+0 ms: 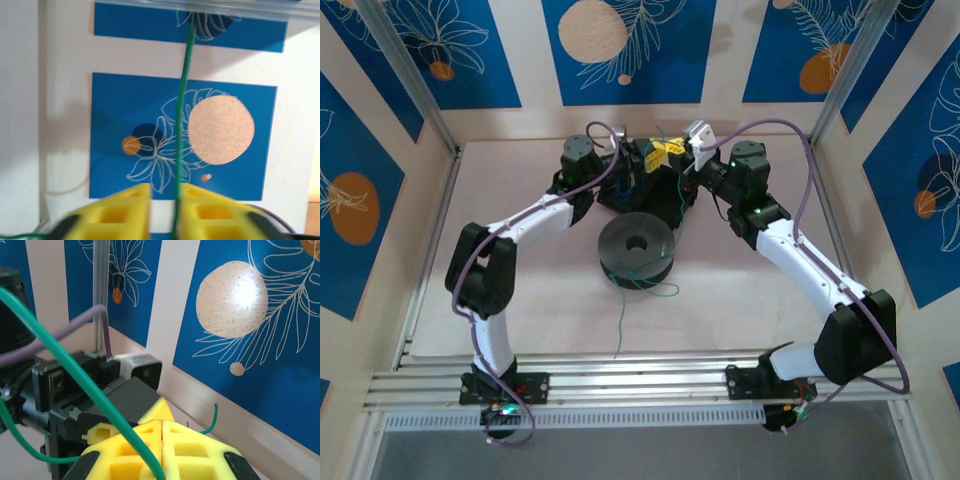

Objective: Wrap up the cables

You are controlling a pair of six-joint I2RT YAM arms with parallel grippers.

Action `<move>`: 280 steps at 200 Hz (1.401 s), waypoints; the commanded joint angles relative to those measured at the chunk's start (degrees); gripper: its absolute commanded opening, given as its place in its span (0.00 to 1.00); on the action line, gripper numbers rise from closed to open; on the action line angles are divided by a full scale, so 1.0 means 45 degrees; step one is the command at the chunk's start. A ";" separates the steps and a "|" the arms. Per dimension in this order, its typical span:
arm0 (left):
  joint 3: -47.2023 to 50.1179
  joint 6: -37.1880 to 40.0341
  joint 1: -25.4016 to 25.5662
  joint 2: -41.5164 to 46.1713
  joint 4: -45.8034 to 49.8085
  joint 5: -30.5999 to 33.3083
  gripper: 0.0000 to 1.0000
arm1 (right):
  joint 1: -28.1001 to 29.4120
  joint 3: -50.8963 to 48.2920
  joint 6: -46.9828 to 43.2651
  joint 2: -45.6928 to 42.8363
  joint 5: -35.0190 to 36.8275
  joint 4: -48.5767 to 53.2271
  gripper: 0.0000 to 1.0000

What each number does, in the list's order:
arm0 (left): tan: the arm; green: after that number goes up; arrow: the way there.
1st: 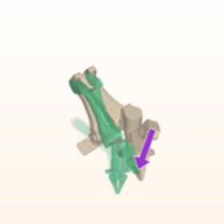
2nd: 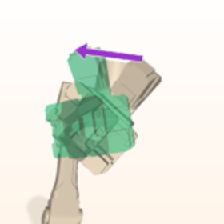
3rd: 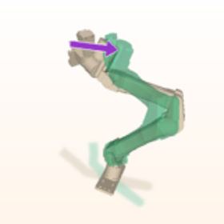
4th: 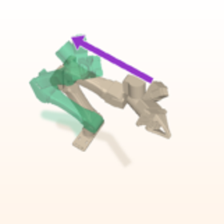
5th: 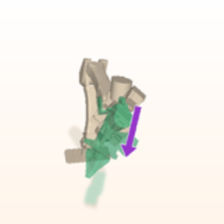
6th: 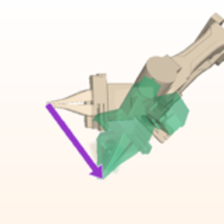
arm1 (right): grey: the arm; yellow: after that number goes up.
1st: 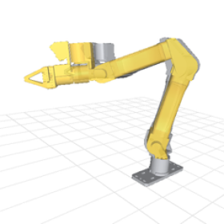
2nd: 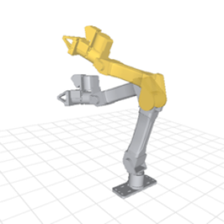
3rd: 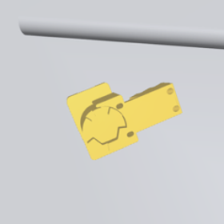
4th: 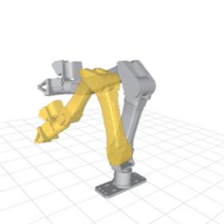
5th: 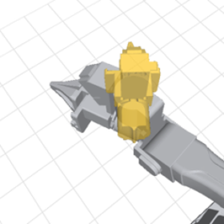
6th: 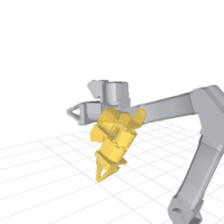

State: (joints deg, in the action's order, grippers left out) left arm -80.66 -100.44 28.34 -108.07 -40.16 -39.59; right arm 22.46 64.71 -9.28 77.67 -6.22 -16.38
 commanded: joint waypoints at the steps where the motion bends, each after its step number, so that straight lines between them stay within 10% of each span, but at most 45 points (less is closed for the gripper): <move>1: 0.0099 0.0264 -0.0278 0.0566 -0.0317 0.0132 0.00 | -0.0273 -0.0541 0.0209 -0.0759 0.0075 -0.0371 0.00; 37: -0.1154 0.5289 -0.1494 0.1867 0.5917 0.1081 0.00 | -0.1326 -0.1404 0.0514 -0.1524 0.0805 0.0565 0.00; 64: -0.7083 1.1233 -0.1453 0.1291 1.3380 0.4003 0.00 | -0.1865 -0.1616 0.0837 -0.1870 0.2373 0.1383 0.00; 96: -1.3317 1.1831 -0.0677 -0.1280 1.5318 0.3910 0.00 | -0.1991 -0.1291 0.0666 -0.2363 0.4598 0.2073 0.00; 107: -1.4475 1.1587 -0.0143 -0.2083 1.5219 0.3896 0.00 | -0.2105 -0.1057 0.0739 -0.2504 0.5390 0.2442 0.07; 132: -1.4350 1.0982 0.1155 -0.2737 1.3368 0.4189 0.00 | -0.2840 -0.1326 0.1812 -0.3198 0.6186 0.3096 0.58; 169: -1.4039 1.0393 0.2238 -0.3767 1.0949 0.5117 0.00 | -0.6334 -0.1849 0.6222 -0.5266 -0.1084 0.4995 0.84; 225: -1.2992 1.0556 0.3226 -0.4494 0.9083 0.6163 0.00 | -0.8379 -0.3900 1.4083 -0.6643 -0.7672 0.3852 0.82; 280: -0.8126 1.0573 0.3755 -0.2558 0.5979 0.6906 0.00 | -0.6312 -0.5381 1.8044 -0.5834 -0.5993 0.0665 0.82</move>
State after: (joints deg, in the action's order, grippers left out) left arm -123.81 -53.01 44.34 -125.64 -3.18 -11.27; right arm -9.06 40.05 61.12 49.71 -34.30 -5.65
